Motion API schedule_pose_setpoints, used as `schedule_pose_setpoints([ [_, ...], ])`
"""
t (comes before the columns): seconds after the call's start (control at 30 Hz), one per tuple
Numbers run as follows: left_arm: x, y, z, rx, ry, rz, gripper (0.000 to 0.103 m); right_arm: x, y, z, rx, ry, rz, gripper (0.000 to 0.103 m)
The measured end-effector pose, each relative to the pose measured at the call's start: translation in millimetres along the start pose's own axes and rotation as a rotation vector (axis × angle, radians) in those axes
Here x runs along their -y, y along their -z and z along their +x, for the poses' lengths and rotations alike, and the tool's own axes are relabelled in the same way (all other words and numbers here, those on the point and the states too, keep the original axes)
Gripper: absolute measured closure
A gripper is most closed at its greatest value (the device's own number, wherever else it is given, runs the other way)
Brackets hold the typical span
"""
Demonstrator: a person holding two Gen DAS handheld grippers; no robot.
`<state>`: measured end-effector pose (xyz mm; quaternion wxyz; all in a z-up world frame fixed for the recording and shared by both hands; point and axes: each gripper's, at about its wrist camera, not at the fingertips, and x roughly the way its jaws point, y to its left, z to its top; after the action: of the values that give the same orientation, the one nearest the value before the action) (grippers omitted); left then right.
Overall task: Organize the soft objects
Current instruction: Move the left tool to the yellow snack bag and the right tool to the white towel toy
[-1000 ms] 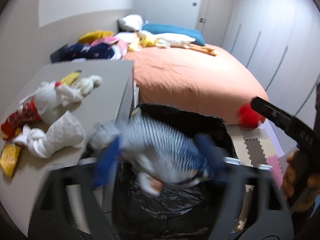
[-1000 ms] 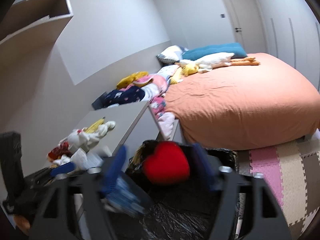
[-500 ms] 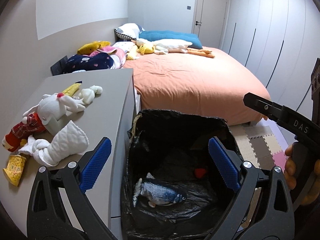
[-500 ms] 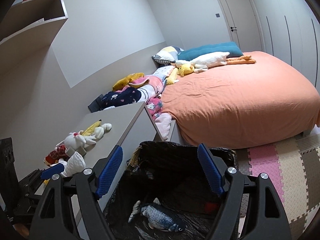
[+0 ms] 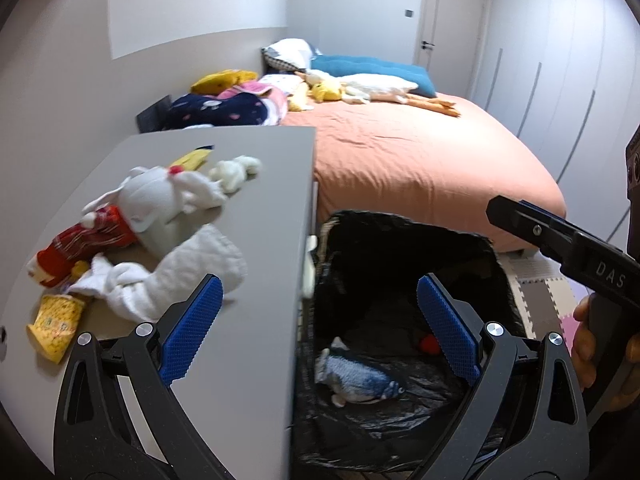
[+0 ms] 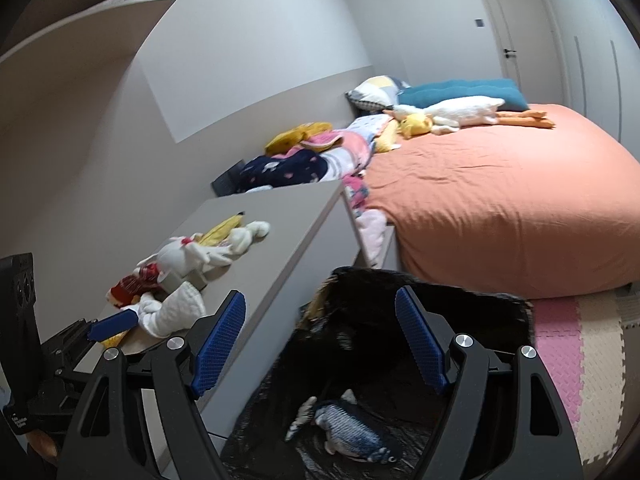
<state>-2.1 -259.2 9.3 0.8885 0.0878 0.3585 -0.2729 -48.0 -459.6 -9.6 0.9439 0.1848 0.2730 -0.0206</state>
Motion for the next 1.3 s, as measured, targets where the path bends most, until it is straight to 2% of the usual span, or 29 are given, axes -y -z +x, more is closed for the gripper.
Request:
schedule_pose_setpoints([
  [1.13, -165, 41, -27, -0.066, -0.255, -0.325, 0.007, -146, 8, 90, -0.174, -0.21, -0.238, 0.025],
  [1.3, -195, 50, -29, -0.074, -0.296, -0.426, 0.007, -164, 10, 101, -0.188, -0.237, -0.27, 0.025],
])
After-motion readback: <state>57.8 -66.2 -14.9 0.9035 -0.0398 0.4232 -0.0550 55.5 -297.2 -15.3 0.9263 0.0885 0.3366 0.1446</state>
